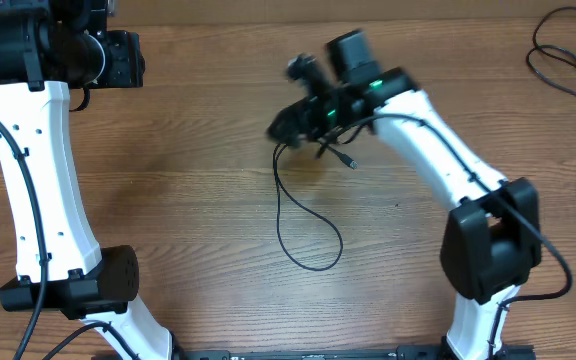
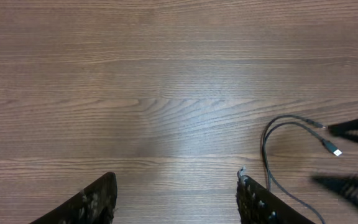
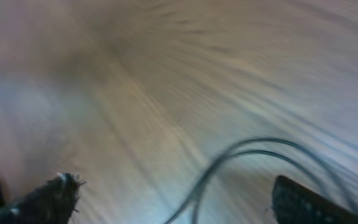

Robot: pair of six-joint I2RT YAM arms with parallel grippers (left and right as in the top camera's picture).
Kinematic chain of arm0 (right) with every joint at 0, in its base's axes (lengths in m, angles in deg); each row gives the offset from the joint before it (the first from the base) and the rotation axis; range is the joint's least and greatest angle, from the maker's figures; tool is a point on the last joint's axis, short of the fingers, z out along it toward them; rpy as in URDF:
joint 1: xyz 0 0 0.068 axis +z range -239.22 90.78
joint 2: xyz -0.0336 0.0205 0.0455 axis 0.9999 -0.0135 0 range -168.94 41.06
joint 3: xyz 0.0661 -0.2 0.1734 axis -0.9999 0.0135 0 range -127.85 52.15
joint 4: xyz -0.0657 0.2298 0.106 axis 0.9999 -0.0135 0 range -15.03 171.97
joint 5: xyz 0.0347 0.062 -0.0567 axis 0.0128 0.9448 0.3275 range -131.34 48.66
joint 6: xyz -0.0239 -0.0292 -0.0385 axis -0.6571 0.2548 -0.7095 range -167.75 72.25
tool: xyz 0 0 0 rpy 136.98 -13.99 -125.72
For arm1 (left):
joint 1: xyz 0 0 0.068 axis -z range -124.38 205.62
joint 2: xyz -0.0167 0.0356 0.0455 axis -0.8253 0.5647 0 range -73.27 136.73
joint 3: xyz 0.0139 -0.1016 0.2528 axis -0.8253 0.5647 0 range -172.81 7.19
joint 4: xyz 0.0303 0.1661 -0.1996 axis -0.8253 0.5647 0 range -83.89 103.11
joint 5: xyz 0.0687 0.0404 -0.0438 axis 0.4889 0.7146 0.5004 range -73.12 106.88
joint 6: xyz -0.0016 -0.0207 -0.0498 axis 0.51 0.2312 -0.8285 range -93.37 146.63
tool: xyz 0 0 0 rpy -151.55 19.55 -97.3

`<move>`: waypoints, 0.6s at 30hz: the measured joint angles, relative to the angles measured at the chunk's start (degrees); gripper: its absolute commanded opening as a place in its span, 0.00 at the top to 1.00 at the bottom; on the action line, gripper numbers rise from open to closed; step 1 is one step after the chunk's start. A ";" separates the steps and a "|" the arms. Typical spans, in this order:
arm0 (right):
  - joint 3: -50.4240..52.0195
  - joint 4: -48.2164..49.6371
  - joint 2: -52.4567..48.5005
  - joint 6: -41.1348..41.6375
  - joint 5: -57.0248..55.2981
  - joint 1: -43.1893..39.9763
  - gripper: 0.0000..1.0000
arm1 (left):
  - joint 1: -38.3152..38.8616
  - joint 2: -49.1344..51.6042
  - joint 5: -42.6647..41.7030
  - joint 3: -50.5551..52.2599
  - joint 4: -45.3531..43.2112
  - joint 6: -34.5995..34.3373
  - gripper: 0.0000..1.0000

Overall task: Untangle cables
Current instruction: 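Reach the right gripper to the remaining cable and grasp it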

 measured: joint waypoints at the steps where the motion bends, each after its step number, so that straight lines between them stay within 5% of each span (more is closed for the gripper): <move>1: 0.00 -0.13 -0.15 0.39 -0.50 1.22 0.55 | 0.00 0.00 0.00 0.00 0.00 0.00 0.39; 8: 0.00 -1.33 -5.03 4.66 -10.80 6.38 0.14 | 0.00 0.00 -0.02 0.00 0.22 0.00 0.39; 18: 0.11 -8.20 -11.98 10.75 -17.66 8.11 0.21 | 0.00 0.00 0.00 0.00 0.90 0.00 0.39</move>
